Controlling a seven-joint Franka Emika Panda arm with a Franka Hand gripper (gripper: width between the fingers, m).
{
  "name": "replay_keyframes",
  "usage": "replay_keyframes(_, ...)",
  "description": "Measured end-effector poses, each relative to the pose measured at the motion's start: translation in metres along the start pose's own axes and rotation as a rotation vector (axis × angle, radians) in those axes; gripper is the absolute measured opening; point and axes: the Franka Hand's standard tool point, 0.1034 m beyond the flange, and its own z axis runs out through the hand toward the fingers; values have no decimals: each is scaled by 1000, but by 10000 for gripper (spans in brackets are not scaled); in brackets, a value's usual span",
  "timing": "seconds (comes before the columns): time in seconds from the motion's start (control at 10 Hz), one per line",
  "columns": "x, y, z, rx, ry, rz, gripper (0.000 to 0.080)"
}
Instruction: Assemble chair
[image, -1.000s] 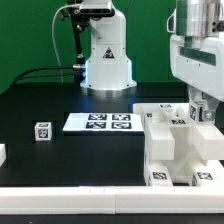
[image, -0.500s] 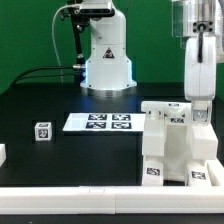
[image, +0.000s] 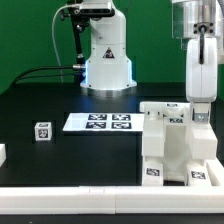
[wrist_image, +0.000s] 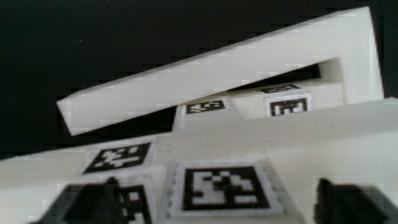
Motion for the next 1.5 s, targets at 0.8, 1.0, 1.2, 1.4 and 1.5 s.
replay_keyframes(0.8, 57, -11, -39, 30, -51, -220, 648)
replay_keyframes(1.0, 60, -10, -39, 38, -55, -268, 648)
replay_keyframes(1.2, 107, 2, -48, 54, -81, -406, 648)
replay_keyframes(1.4, 130, -1, -45, 51, -71, -555, 648)
replay_keyframes(1.5, 127, -1, -45, 50, -71, -559, 648)
